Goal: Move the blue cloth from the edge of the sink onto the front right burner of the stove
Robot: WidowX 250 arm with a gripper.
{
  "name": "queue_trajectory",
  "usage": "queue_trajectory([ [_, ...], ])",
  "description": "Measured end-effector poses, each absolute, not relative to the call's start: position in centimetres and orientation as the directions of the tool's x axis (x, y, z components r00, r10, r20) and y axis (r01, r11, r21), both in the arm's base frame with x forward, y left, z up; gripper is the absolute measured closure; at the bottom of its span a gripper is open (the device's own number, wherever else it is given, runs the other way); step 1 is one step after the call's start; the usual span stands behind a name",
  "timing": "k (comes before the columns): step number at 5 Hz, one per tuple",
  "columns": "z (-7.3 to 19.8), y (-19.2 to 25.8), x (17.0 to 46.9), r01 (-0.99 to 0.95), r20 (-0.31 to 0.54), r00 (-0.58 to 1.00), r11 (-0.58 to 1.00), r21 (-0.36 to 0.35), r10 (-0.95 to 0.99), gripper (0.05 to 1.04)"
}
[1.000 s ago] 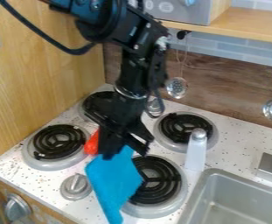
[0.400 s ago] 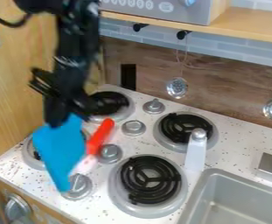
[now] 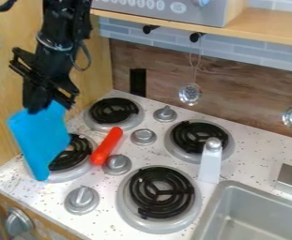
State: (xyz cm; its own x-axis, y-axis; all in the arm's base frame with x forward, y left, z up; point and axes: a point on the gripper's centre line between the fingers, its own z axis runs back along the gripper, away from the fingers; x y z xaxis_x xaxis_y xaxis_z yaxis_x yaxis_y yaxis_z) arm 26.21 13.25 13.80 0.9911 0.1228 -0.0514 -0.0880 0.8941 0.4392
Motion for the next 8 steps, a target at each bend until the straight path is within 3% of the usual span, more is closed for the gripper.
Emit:
queue_trajectory([
  [1,11.8,11.8,26.2,-0.006,-0.066,0.997,0.895,0.445,0.040,1.008],
  [4,5.9,0.6,27.8,0.239,-0.085,0.971,0.877,0.416,-0.224,1.008],
  [6,6.3,-4.4,29.0,0.291,-0.022,0.952,0.874,0.388,-0.307,0.987],
  [7,6.1,-5.5,29.4,0.290,0.021,0.948,0.892,0.348,-0.316,0.796],
  [8,6.5,-6.6,29.7,0.267,0.120,0.943,0.921,0.284,-0.311,0.515],
])
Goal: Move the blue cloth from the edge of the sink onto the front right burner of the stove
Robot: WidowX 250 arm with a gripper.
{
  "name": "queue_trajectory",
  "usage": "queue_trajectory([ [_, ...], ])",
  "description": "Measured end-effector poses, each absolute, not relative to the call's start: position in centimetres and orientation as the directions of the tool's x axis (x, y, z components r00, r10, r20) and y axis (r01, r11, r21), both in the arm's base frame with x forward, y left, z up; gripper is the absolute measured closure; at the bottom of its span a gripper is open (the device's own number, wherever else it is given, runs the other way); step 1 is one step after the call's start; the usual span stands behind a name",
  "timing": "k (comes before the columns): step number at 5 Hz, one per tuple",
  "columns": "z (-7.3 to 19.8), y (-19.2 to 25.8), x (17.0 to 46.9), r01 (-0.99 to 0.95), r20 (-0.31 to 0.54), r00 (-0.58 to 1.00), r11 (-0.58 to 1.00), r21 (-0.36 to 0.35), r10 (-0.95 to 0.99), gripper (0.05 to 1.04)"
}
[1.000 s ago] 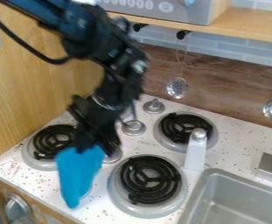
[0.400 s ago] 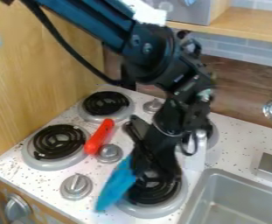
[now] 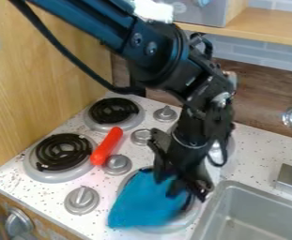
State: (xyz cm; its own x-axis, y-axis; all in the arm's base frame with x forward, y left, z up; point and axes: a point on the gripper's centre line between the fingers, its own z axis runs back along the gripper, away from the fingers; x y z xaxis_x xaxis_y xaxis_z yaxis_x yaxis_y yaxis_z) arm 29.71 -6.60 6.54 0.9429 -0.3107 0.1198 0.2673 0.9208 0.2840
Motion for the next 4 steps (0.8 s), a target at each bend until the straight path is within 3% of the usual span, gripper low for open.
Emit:
queue_trajectory([
  [1,6.6,-7.2,29.9,0.246,0.152,0.945,0.936,0.250,-0.289,0.231],
  [2,6.2,-7.9,29.8,0.247,0.173,0.943,0.948,0.201,-0.283,0.066],
  [3,9.9,-7.5,27.9,0.241,0.242,0.931,0.957,0.159,-0.274,0.072],
  [4,13.7,-3.8,24.1,0.174,0.269,0.944,0.981,0.084,-0.191,0.072],
])
